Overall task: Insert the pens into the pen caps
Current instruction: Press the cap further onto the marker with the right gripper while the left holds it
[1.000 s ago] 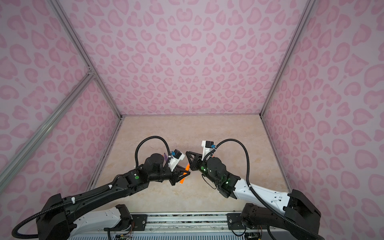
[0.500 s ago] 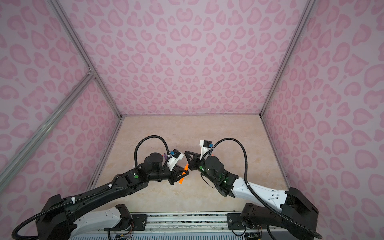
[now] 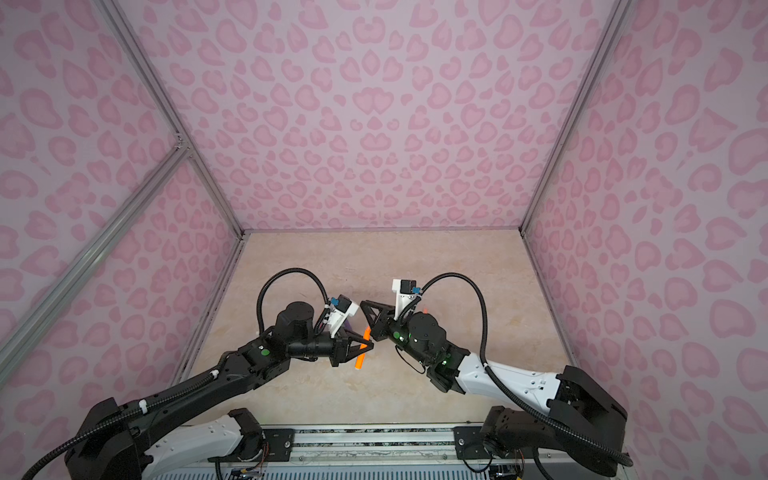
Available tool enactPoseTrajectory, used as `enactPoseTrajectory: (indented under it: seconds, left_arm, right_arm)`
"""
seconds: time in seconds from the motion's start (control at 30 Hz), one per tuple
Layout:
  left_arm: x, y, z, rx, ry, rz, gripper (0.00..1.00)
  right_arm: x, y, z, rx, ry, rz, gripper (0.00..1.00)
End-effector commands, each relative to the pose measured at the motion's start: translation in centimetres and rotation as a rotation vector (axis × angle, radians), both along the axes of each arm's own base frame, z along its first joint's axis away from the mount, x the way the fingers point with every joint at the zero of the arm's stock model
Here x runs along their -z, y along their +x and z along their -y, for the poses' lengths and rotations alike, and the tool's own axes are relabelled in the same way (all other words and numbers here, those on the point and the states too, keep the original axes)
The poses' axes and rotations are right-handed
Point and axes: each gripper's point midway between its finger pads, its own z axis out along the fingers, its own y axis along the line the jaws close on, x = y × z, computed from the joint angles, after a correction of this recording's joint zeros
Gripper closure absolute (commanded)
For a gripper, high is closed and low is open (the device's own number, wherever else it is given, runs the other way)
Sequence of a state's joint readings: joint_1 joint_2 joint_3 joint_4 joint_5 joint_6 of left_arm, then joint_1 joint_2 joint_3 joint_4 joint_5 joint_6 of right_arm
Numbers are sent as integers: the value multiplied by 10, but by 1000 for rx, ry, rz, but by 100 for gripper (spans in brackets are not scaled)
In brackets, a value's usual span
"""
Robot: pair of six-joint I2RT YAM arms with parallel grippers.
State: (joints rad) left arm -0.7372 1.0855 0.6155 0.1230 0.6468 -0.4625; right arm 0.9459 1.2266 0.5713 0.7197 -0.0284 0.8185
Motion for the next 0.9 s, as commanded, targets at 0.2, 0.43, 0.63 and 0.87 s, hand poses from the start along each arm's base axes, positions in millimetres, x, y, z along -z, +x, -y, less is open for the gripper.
enactPoseTrajectory:
  seconds: [0.2,0.43,0.63,0.87]
  left_arm:
    - [-61,11,6,-8,-140,50,96]
    - [-81,26,6,-80,-133,29,96]
    - [-88,49,-4,-222,-73,69,96]
    - [-89,68,-16,-341,-1,142,96]
  right_arm:
    - [-13,-33,-17,-207,44,45,99]
    - [-30,-48,-2,-218,29,88,97]
    - [-20,-36,2,-135,-63,-10,98]
    - [-7,-40,-19,-180,-149,-56,100]
